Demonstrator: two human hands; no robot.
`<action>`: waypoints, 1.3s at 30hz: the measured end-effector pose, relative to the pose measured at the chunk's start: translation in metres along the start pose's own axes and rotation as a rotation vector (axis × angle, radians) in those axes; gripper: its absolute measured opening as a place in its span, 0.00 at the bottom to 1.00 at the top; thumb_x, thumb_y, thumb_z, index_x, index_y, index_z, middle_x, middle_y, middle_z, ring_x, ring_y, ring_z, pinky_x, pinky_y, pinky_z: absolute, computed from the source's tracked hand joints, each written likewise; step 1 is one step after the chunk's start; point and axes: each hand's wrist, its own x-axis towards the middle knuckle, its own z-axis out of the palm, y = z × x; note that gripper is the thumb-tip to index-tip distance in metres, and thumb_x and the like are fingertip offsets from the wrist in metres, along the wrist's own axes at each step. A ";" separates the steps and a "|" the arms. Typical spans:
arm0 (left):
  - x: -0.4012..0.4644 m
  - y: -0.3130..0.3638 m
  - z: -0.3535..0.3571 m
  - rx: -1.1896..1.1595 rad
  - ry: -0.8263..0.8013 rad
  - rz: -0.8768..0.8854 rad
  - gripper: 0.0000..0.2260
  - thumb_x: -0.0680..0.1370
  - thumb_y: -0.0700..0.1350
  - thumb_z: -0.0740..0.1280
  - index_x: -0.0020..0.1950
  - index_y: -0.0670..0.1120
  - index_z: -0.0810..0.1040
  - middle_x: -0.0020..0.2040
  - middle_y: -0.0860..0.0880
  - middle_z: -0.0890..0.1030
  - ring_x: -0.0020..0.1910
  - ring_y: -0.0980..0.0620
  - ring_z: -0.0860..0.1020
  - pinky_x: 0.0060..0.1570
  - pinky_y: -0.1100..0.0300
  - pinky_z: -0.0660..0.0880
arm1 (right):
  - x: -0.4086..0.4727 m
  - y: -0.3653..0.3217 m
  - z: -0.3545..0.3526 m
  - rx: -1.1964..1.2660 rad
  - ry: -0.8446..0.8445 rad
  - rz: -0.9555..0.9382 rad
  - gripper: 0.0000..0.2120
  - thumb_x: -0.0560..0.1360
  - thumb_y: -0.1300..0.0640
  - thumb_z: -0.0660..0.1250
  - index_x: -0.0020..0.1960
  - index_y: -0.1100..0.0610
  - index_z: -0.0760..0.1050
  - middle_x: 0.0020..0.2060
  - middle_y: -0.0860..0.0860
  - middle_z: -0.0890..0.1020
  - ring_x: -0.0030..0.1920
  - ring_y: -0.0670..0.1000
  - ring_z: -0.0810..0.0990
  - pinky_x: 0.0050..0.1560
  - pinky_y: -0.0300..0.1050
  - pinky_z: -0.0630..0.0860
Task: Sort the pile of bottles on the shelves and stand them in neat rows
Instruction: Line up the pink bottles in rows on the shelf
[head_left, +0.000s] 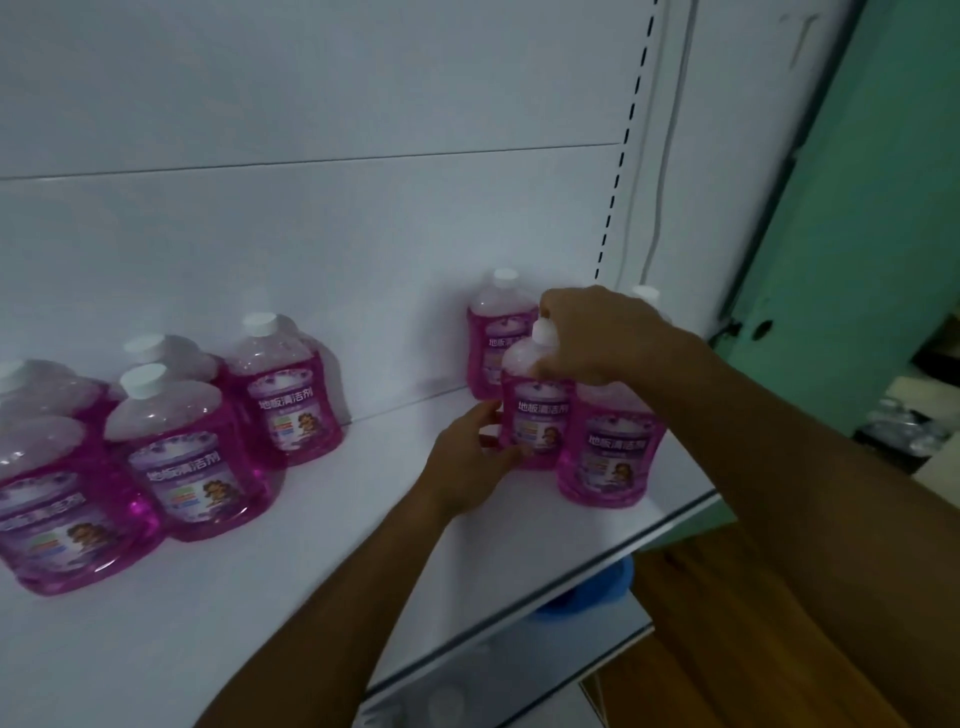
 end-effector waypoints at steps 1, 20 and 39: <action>0.001 0.000 0.002 -0.008 0.012 0.009 0.22 0.73 0.48 0.74 0.65 0.52 0.74 0.56 0.55 0.80 0.48 0.55 0.81 0.51 0.57 0.79 | 0.001 0.001 0.002 -0.021 -0.008 0.000 0.24 0.70 0.44 0.72 0.59 0.55 0.70 0.53 0.53 0.76 0.51 0.54 0.76 0.50 0.50 0.74; -0.079 -0.036 -0.082 0.125 0.632 -0.157 0.15 0.75 0.43 0.72 0.59 0.48 0.73 0.54 0.54 0.81 0.49 0.57 0.80 0.51 0.55 0.79 | 0.047 -0.118 0.034 0.597 0.000 -0.520 0.17 0.67 0.55 0.77 0.52 0.56 0.76 0.47 0.50 0.79 0.46 0.50 0.76 0.41 0.41 0.67; -0.105 -0.040 -0.091 0.575 0.779 -0.214 0.08 0.74 0.49 0.71 0.48 0.49 0.74 0.41 0.56 0.78 0.37 0.57 0.76 0.37 0.61 0.77 | 0.060 -0.163 0.053 0.700 0.031 -0.613 0.28 0.68 0.50 0.76 0.66 0.52 0.72 0.57 0.51 0.78 0.52 0.49 0.76 0.52 0.42 0.74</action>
